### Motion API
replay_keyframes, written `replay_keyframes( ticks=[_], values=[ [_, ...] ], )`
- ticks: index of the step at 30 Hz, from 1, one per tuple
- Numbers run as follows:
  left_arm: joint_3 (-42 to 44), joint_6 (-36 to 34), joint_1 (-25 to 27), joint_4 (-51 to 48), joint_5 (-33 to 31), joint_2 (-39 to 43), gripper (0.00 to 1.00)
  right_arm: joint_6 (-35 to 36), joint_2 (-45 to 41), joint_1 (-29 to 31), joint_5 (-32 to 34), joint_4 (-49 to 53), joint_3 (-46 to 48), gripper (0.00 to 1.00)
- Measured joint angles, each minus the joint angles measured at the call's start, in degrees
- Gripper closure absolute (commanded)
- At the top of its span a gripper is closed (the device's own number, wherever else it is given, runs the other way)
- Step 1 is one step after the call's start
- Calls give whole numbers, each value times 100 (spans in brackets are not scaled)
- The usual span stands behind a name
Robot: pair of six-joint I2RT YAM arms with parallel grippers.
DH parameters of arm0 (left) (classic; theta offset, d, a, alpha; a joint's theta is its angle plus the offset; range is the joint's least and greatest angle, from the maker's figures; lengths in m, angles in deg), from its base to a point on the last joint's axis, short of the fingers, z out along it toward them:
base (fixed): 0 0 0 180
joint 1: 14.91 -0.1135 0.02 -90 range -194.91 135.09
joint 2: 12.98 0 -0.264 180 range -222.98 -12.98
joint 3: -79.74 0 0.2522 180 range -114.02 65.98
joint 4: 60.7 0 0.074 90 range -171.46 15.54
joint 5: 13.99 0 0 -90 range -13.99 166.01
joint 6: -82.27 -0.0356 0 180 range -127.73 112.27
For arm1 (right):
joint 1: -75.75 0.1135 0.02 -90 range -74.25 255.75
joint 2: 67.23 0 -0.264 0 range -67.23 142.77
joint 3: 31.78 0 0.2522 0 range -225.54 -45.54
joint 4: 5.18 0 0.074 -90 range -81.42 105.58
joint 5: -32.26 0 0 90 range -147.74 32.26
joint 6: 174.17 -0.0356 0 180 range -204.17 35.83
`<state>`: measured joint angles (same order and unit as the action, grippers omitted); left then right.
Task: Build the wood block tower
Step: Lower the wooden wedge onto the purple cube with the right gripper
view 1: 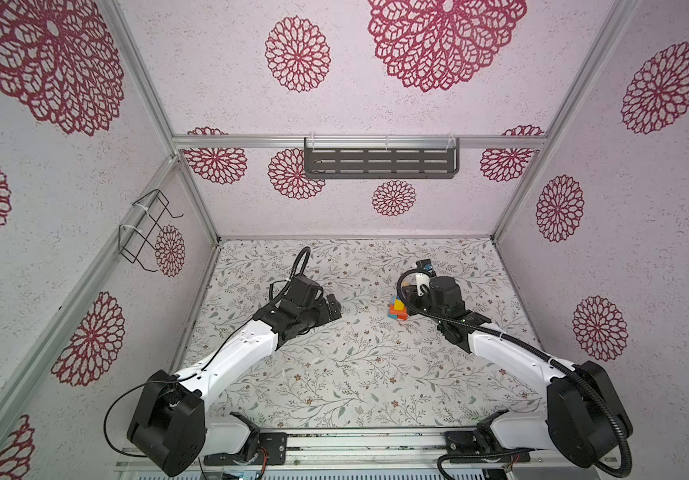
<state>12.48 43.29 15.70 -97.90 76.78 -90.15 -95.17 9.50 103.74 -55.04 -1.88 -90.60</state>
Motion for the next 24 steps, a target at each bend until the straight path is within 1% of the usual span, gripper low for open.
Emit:
replay_keyframes(
  ticks=[8,15,24],
  values=[
    [-2,4,-2,0,15,-13,3,0,79,0,-17,-22,2,86],
    [-2,4,-2,0,20,-13,3,0,116,0,-22,-103,7,83],
    [-2,15,-2,0,22,-13,3,0,116,0,-15,-216,170,83]
  ],
)
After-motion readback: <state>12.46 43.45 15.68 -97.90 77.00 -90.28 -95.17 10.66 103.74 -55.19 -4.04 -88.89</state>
